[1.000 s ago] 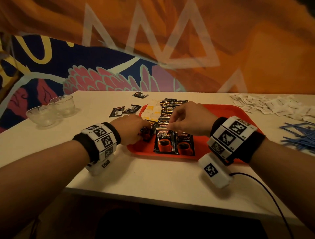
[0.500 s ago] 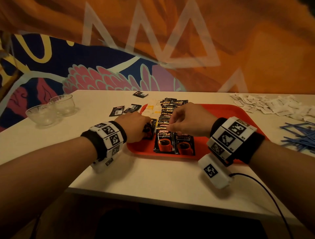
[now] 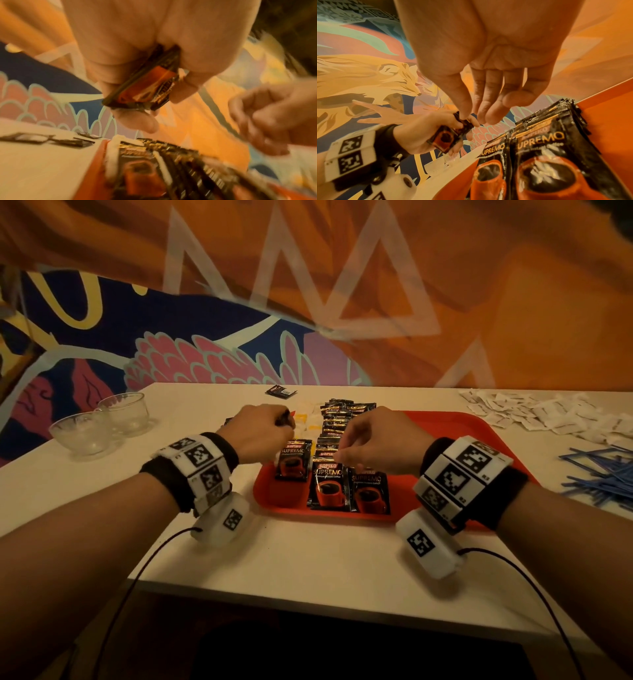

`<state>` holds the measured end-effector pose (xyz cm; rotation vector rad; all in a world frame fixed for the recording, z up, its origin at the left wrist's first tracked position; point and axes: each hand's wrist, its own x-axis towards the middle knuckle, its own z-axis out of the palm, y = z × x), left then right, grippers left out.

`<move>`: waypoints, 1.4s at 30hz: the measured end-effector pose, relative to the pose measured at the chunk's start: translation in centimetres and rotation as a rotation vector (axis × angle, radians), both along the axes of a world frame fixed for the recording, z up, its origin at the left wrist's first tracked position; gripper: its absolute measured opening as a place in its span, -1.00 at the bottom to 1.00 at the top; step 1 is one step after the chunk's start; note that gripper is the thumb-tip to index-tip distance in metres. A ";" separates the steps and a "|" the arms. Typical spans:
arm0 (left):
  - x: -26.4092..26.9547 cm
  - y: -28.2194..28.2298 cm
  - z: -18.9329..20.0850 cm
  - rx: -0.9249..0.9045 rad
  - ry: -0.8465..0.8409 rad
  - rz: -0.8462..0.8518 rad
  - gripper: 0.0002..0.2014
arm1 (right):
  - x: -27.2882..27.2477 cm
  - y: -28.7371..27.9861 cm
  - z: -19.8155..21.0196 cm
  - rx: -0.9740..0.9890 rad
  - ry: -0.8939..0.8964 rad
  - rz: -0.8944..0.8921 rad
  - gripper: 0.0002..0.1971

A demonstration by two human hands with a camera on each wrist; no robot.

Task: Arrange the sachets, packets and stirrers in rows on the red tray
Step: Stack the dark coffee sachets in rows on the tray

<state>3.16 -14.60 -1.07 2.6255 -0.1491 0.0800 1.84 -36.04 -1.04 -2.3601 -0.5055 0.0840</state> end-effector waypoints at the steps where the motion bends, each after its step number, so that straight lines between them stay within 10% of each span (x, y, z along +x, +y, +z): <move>1: -0.3 -0.1 0.5 -0.199 0.035 0.028 -0.79 | 0.0 0.0 0.0 0.011 -0.002 0.001 -0.86; 5: -1.7 -0.5 1.8 -0.856 0.152 0.023 -0.75 | 0.2 0.7 0.1 0.089 -0.044 -0.012 -0.85; 14: -2.4 -2.7 1.5 -1.346 0.058 0.003 -0.73 | 1.0 2.7 0.0 0.459 0.062 -0.043 -0.73; 38: -1.6 -2.0 0.5 -1.296 0.057 0.074 -0.94 | 1.5 2.8 0.4 0.289 -0.154 0.062 -0.83; 42: -1.7 -0.9 0.4 -1.227 -0.032 0.133 -0.70 | 2.1 2.6 0.0 0.359 -0.080 -0.023 -0.92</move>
